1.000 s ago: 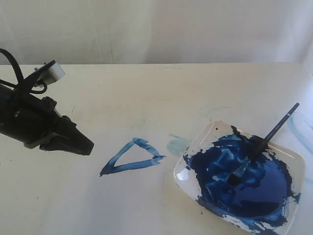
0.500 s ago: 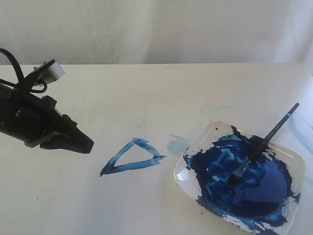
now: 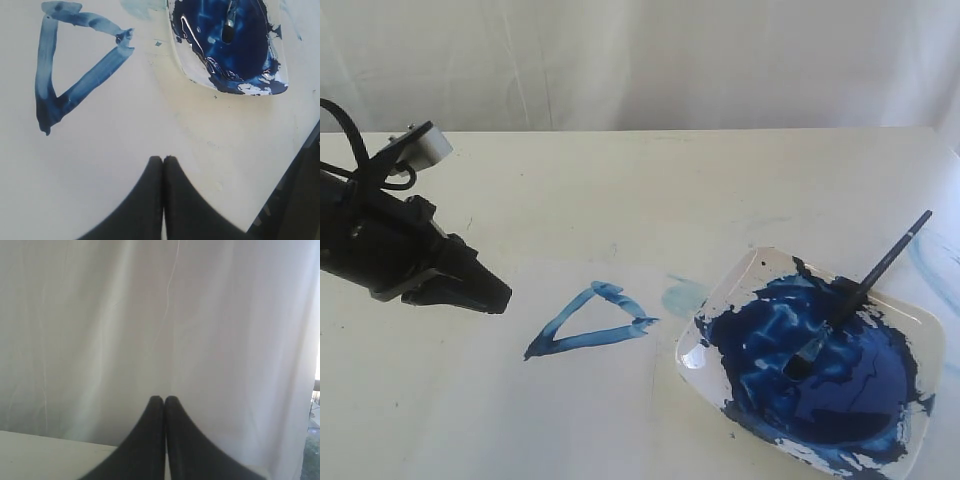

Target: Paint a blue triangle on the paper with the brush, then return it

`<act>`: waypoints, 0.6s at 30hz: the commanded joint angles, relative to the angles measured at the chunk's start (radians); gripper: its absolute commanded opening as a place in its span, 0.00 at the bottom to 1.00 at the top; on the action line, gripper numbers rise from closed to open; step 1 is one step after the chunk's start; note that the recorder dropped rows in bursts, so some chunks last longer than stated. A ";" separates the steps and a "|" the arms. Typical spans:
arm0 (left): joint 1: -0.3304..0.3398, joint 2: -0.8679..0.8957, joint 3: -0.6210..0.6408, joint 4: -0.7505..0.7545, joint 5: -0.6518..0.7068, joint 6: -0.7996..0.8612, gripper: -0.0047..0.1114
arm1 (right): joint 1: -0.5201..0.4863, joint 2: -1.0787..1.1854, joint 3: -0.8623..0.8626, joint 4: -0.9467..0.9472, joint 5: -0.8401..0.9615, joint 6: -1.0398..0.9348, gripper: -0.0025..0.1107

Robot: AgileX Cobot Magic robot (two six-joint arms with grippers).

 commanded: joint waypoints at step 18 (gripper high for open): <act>0.001 -0.010 -0.005 -0.010 0.013 0.001 0.04 | 0.051 -0.046 0.008 0.018 0.002 0.006 0.02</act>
